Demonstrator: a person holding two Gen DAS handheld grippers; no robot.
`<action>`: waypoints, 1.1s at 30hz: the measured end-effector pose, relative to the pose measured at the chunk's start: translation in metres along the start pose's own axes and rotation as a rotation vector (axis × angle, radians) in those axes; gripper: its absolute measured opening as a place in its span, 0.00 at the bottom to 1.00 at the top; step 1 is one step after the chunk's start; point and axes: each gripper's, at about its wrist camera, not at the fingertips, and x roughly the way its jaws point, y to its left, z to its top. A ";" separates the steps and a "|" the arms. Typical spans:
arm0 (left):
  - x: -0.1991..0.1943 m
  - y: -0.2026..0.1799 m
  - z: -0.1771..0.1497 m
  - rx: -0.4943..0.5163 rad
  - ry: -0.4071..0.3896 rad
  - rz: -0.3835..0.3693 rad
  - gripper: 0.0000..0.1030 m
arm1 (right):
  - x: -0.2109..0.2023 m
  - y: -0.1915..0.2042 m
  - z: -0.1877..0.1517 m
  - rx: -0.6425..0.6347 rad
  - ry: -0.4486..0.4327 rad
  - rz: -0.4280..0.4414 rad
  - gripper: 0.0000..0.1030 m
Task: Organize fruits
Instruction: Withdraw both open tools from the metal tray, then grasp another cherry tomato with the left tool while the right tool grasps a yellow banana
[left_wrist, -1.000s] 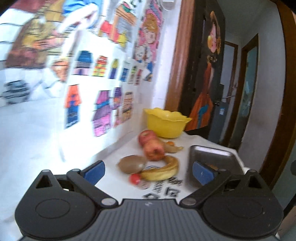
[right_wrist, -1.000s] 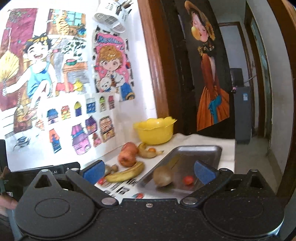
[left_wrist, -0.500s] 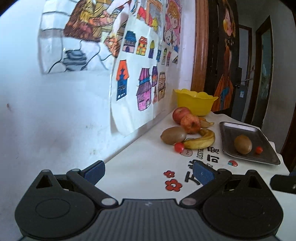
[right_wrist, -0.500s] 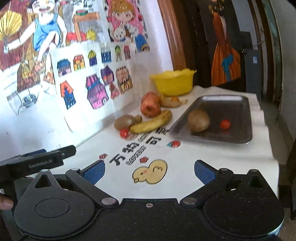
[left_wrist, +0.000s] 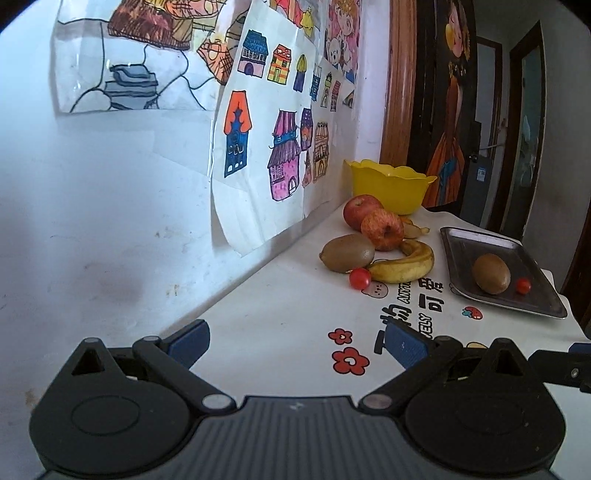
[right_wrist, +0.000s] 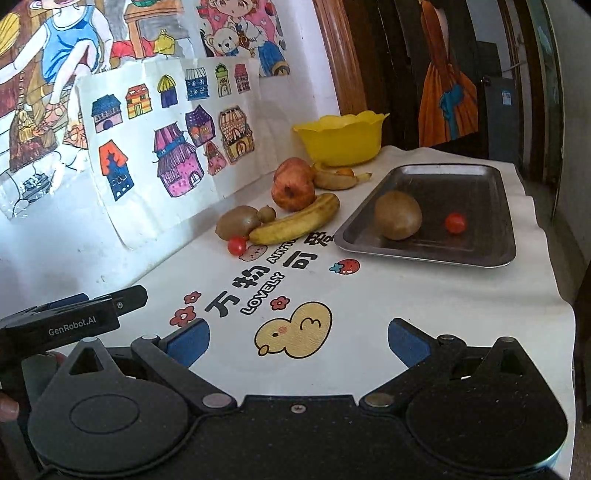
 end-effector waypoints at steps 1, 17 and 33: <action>0.001 0.000 0.001 0.001 0.000 0.001 1.00 | 0.002 -0.001 0.001 0.002 0.004 0.001 0.99; 0.054 -0.016 0.028 0.070 0.061 -0.083 1.00 | 0.060 0.003 0.094 -0.324 -0.057 0.127 0.99; 0.149 -0.040 0.048 0.112 0.162 -0.091 1.00 | 0.215 -0.028 0.153 -0.233 0.157 0.096 0.95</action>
